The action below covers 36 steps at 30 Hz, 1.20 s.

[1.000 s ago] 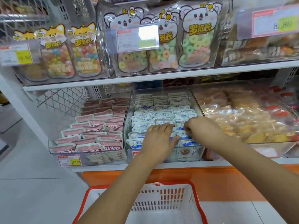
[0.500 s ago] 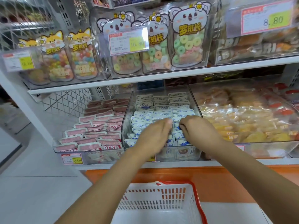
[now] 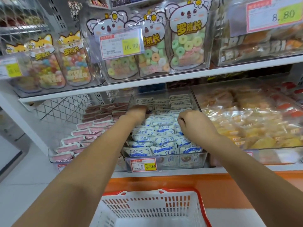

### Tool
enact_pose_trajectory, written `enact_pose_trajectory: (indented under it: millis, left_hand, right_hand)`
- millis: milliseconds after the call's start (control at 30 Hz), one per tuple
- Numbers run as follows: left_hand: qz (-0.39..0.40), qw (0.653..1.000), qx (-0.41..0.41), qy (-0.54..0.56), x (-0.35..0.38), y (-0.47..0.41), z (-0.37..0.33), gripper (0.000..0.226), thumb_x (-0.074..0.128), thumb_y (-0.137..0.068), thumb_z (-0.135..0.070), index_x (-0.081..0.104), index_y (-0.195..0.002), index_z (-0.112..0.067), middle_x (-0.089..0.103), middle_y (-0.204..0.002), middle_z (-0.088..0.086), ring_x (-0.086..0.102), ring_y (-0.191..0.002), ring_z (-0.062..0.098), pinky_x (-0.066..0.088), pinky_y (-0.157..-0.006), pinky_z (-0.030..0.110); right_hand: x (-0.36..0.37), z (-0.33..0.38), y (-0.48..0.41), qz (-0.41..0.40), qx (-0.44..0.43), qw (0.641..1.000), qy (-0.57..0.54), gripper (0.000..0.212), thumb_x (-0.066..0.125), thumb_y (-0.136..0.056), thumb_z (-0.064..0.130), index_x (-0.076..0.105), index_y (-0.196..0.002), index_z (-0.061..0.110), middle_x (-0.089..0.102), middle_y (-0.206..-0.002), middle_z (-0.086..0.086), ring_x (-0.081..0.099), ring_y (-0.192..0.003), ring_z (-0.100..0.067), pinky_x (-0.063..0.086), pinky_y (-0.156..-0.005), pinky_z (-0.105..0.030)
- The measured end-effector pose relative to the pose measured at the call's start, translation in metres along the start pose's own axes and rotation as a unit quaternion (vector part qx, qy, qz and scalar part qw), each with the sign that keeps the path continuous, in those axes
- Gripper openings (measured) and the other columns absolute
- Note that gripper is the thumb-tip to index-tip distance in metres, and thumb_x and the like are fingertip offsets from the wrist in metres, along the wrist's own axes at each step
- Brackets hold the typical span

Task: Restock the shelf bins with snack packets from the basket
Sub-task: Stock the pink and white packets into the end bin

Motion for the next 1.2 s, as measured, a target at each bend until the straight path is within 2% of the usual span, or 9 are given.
enact_pose_trajectory:
  millis: [200,333,467,633,733,867,1000,1067,1200]
  left_hand:
    - [-0.013,0.998,-0.038,0.05,0.002,0.001,-0.005,0.033,0.038,-0.102,-0.033,0.056,-0.11,-0.007,0.061,-0.1,0.01,0.057,-0.089,0.026,0.041,-0.072,0.029]
    - [-0.002,0.994,-0.086,0.074,-0.006,0.002,-0.008,0.029,0.049,-0.098,-0.028,0.064,-0.107,-0.006,0.065,-0.106,0.007,0.06,-0.099,0.022,0.043,-0.09,0.029]
    - [-0.026,0.991,-0.121,0.048,-0.013,0.008,-0.005,0.016,0.047,-0.094,-0.003,0.06,-0.104,0.001,0.061,-0.109,0.012,0.059,-0.097,0.024,0.045,-0.089,0.028]
    - [-0.028,0.993,-0.11,-0.035,-0.007,0.011,-0.007,0.03,0.044,-0.094,-0.007,0.045,-0.064,-0.01,0.063,-0.1,0.008,0.057,-0.109,0.023,0.024,-0.116,0.032]
    - [-0.03,0.993,-0.102,-0.053,-0.015,0.025,-0.022,0.017,0.046,-0.092,-0.003,0.062,-0.088,-0.002,0.065,-0.109,0.014,0.06,-0.108,0.026,0.043,-0.102,0.033]
    - [-0.125,0.988,-0.063,0.065,-0.034,0.071,-0.087,0.018,0.047,-0.092,-0.006,0.059,-0.104,0.0,0.064,-0.107,0.018,0.06,-0.094,0.031,0.047,-0.076,0.037]
    - [-0.164,0.958,0.127,0.196,-0.035,0.093,-0.183,0.041,0.035,-0.1,-0.022,0.042,-0.137,-0.004,0.049,-0.137,0.016,0.044,-0.125,0.03,0.035,-0.102,0.035]
    - [-0.12,0.975,0.14,0.127,-0.023,0.092,-0.219,0.05,0.027,-0.102,-0.03,0.034,-0.143,-0.003,0.036,-0.148,0.016,0.027,-0.139,0.029,0.016,-0.117,0.039]
    - [-0.086,0.991,0.093,-0.035,-0.017,0.088,-0.244,0.053,0.021,-0.102,-0.032,0.045,-0.135,0.001,0.045,-0.14,0.022,0.023,-0.141,0.034,-0.012,-0.116,0.05]
  right_hand:
    - [0.005,0.002,-0.003,0.005,0.002,1.0,0.027,0.015,0.05,-0.089,0.003,0.061,-0.087,0.013,0.057,-0.085,-0.002,0.056,-0.072,-0.024,0.048,-0.06,-0.031]
    - [0.003,0.002,-0.001,0.001,-0.005,0.999,0.037,0.015,0.049,-0.09,0.006,0.061,-0.09,0.014,0.057,-0.09,-0.002,0.056,-0.075,-0.024,0.042,-0.059,-0.029]
    - [0.0,0.002,0.004,-0.011,-0.026,0.999,0.04,0.014,0.048,-0.091,0.007,0.062,-0.092,0.012,0.053,-0.091,-0.001,0.052,-0.073,-0.022,0.041,-0.06,-0.029]
    - [-0.021,-0.008,0.022,-0.045,-0.095,0.994,-0.027,0.021,0.046,-0.097,0.011,0.067,-0.097,0.006,0.06,-0.095,-0.006,0.055,-0.089,-0.023,0.044,-0.075,-0.03]
    - [-0.051,-0.032,0.045,-0.106,-0.1,0.988,-0.046,0.019,0.051,-0.095,0.012,0.068,-0.097,0.005,0.063,-0.094,-0.009,0.056,-0.09,-0.025,0.035,-0.074,-0.026]
    - [-0.073,-0.102,0.068,-0.127,0.042,0.991,0.001,0.023,0.05,-0.096,0.017,0.061,-0.112,0.005,0.061,-0.107,-0.013,0.054,-0.098,-0.031,0.037,-0.074,-0.032]
    - [-0.072,-0.142,0.079,-0.068,0.126,0.99,0.01,0.039,0.042,-0.098,0.016,0.05,-0.135,0.008,0.058,-0.127,-0.017,0.056,-0.11,-0.033,0.042,-0.085,-0.033]
    - [-0.069,-0.143,0.08,-0.039,0.112,0.993,0.004,0.04,0.038,-0.1,0.017,0.048,-0.138,0.01,0.053,-0.137,-0.013,0.051,-0.121,-0.029,0.039,-0.095,-0.03]
    - [-0.064,-0.151,0.072,-0.019,0.118,0.993,0.001,0.037,0.04,-0.098,0.016,0.052,-0.133,0.007,0.054,-0.133,-0.016,0.051,-0.12,-0.031,0.039,-0.096,-0.033]
Point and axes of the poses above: each hand's wrist, its own y-axis away from the middle knuckle, its own x-axis out of the palm, z = x × y, the point moved 4 cm from there along -y, towards the middle knuckle
